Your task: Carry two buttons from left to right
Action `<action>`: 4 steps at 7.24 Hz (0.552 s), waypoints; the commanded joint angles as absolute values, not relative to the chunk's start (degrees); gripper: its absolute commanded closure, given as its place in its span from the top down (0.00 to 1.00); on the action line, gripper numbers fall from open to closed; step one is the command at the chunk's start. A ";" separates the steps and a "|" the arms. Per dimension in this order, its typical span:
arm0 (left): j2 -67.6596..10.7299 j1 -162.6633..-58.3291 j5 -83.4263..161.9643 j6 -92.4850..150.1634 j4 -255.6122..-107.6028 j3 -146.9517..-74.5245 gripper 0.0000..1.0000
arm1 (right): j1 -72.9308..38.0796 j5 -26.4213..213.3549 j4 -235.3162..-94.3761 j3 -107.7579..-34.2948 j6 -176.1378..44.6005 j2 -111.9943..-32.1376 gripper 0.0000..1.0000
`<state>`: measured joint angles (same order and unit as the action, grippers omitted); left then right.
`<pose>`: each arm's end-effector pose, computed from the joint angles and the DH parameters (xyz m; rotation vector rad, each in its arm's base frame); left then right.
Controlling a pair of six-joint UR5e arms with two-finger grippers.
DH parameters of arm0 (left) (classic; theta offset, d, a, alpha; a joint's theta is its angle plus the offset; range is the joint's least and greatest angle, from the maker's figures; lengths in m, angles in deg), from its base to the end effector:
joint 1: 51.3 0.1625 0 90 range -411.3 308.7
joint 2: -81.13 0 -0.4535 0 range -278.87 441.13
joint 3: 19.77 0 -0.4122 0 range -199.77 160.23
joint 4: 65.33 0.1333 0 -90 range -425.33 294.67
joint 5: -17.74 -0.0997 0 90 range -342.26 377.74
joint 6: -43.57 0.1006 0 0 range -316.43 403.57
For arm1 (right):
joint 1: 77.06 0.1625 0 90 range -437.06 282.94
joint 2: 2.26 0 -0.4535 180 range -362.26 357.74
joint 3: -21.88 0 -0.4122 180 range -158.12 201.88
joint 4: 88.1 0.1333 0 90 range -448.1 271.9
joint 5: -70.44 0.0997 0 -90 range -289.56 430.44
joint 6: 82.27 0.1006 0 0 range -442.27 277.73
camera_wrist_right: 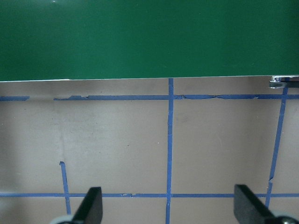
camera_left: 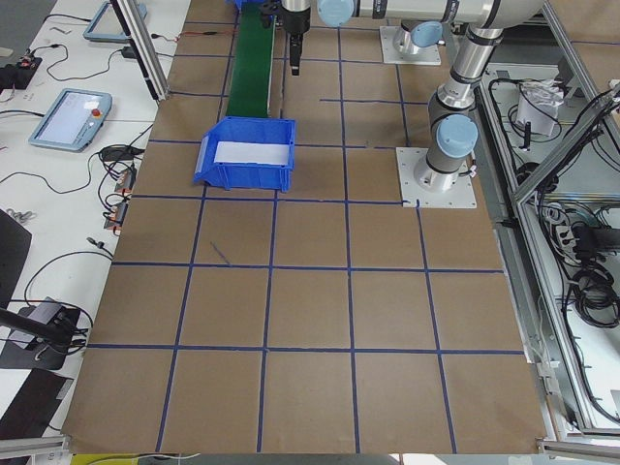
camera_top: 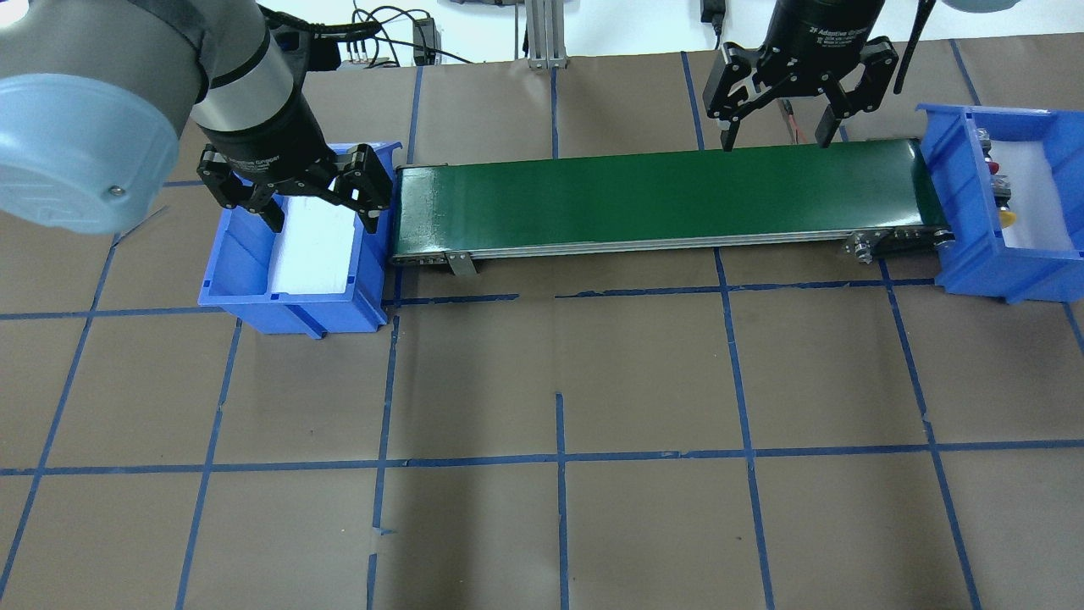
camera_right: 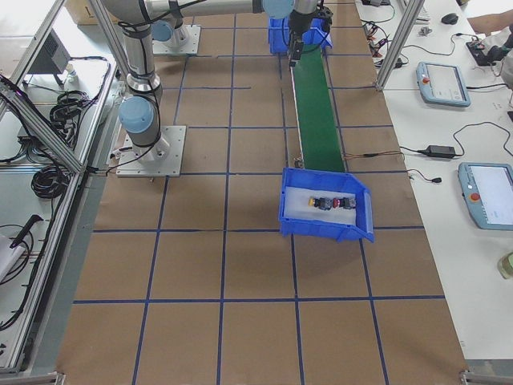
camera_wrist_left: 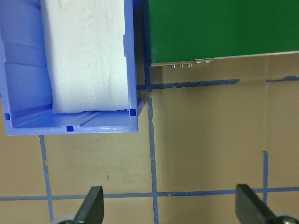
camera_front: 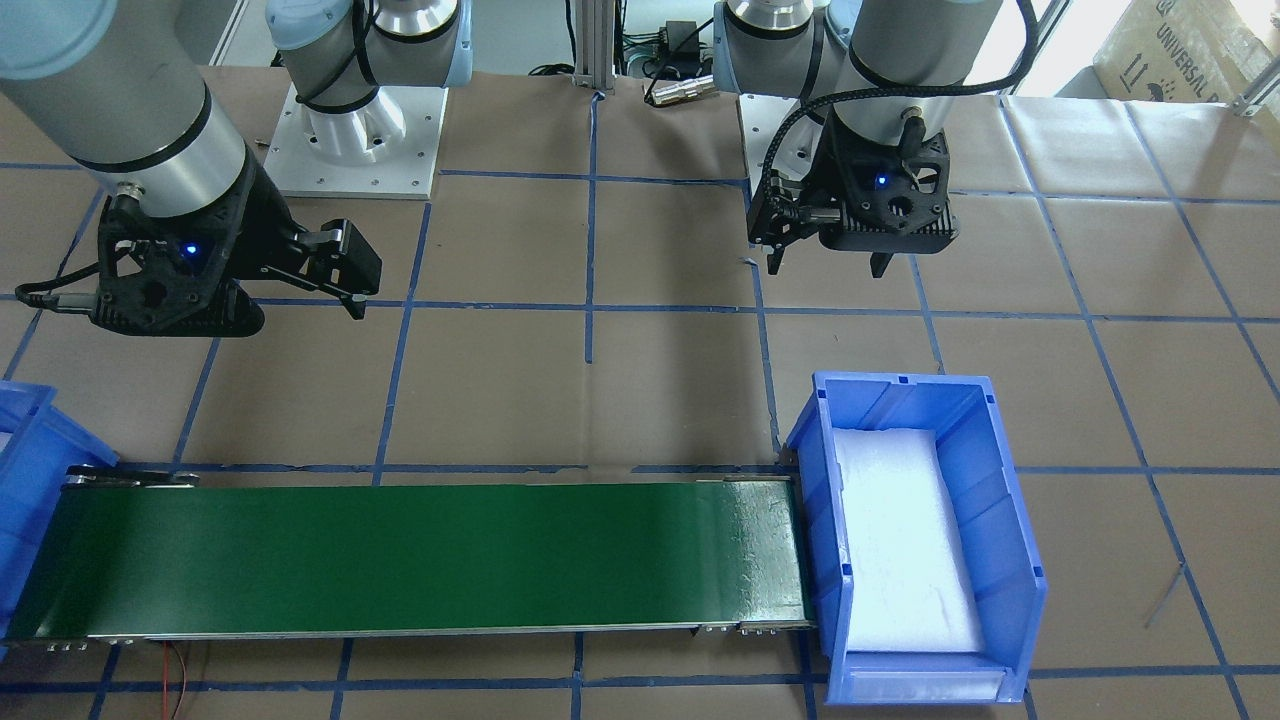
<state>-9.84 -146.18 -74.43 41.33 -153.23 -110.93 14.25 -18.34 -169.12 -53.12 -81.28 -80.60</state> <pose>-0.1732 -0.5063 0.5000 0.0715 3.1029 -0.0028 0.1490 -0.5892 0.5208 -0.0071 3.1185 0.1542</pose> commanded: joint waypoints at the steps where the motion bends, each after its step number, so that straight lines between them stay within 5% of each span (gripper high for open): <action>1: -9.75 -146.57 -73.85 40.67 -153.22 -110.82 1.00 | 14.09 -18.33 -169.13 -53.18 -81.48 -80.57 1.00; 4: -10.01 -145.87 -74.02 40.76 -153.22 -110.47 1.00 | 14.09 -18.50 -169.22 -53.18 -81.57 -80.57 1.00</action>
<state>-10.00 -145.96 -73.85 40.79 -153.11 -110.63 14.09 -18.46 -169.13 -53.18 -81.55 -80.57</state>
